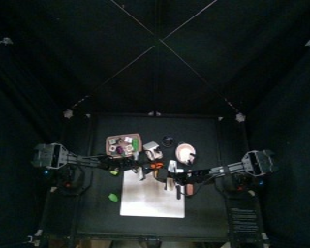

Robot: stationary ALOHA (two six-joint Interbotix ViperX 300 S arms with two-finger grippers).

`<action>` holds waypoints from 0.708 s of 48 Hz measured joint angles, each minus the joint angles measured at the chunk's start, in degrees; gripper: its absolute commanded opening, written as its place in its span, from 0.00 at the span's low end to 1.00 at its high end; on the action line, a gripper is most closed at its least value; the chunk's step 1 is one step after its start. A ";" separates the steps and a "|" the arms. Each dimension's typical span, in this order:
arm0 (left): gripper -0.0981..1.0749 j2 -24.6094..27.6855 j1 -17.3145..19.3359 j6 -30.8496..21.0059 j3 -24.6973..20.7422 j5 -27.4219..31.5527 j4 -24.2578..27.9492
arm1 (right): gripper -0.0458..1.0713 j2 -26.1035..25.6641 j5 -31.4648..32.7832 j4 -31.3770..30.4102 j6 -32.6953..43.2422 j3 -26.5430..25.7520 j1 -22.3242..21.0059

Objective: Remove corn husk

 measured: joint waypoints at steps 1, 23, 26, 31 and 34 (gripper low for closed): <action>0.74 0.09 0.00 0.00 -0.09 0.09 -0.26 | 0.54 0.09 0.09 0.00 0.00 0.00 0.00; 0.46 0.53 -0.09 0.00 -1.14 2.37 -0.88 | 0.54 0.09 0.00 -0.09 -0.26 -0.09 0.00; 0.43 0.53 -0.09 0.00 -1.23 2.46 -0.88 | 0.54 0.09 0.00 -0.09 -0.26 -0.09 0.09; 0.40 0.53 0.00 0.00 -1.23 2.55 -0.88 | 0.54 0.09 0.00 -0.09 -0.26 -0.09 0.00; 0.40 0.53 0.18 0.00 -1.23 2.55 -0.79 | 0.54 0.09 0.00 0.00 -0.26 0.00 0.09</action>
